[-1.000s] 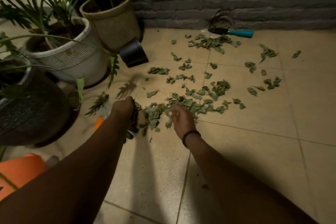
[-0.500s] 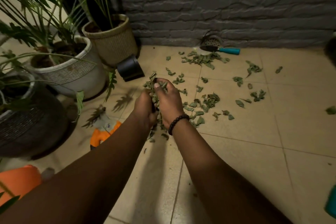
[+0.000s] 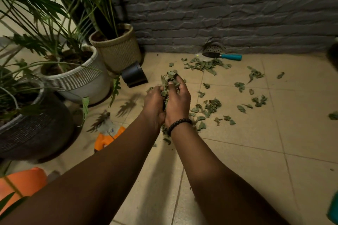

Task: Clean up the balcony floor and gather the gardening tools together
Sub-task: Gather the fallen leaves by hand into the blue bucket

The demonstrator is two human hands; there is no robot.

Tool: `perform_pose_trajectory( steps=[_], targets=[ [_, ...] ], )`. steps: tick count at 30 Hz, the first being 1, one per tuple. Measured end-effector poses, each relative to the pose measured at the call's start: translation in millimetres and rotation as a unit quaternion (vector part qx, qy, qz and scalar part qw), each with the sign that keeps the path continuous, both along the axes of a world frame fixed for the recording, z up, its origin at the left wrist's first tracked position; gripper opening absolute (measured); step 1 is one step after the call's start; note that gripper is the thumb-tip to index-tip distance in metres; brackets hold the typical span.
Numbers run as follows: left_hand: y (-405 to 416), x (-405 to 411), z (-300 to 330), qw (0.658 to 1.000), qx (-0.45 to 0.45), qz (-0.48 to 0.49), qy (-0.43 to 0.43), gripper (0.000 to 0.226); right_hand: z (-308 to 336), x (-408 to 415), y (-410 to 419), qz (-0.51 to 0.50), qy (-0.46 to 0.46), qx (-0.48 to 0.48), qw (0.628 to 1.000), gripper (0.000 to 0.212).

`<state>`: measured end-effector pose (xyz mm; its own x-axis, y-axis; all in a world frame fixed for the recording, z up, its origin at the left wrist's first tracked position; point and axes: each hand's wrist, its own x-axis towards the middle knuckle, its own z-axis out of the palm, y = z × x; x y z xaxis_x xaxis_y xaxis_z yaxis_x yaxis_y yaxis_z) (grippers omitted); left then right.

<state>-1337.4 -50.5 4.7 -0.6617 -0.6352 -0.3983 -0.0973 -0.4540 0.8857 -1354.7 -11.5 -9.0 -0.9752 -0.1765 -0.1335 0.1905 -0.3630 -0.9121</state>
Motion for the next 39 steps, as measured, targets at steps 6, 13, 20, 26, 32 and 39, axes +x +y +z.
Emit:
perform_pose_trajectory(
  steps=[6,13,20,26,32,39],
  targets=[
    [12,5,9,0.986,0.120,-0.084,0.082,0.031,-2,-6,9,0.021,0.242,0.188,0.952,0.030],
    [5,14,14,0.977,0.187,-0.056,0.083,0.057,-17,-12,10,0.025,0.404,0.397,0.824,0.037],
    [7,-5,-14,0.987,0.126,-0.097,0.025,0.069,-34,-25,23,0.266,0.258,0.459,0.807,0.049],
    [-1,-26,-53,0.999,0.018,-0.029,-0.023,0.038,-55,-61,40,0.348,0.157,0.494,0.781,0.077],
    [-27,-30,-69,0.995,-0.019,0.038,-0.089,0.023,-97,-108,101,0.176,0.055,0.320,0.929,0.052],
    [-88,1,-95,0.984,-0.067,0.088,-0.142,0.030,-182,-127,135,0.182,0.191,0.620,0.739,0.072]
  ],
)
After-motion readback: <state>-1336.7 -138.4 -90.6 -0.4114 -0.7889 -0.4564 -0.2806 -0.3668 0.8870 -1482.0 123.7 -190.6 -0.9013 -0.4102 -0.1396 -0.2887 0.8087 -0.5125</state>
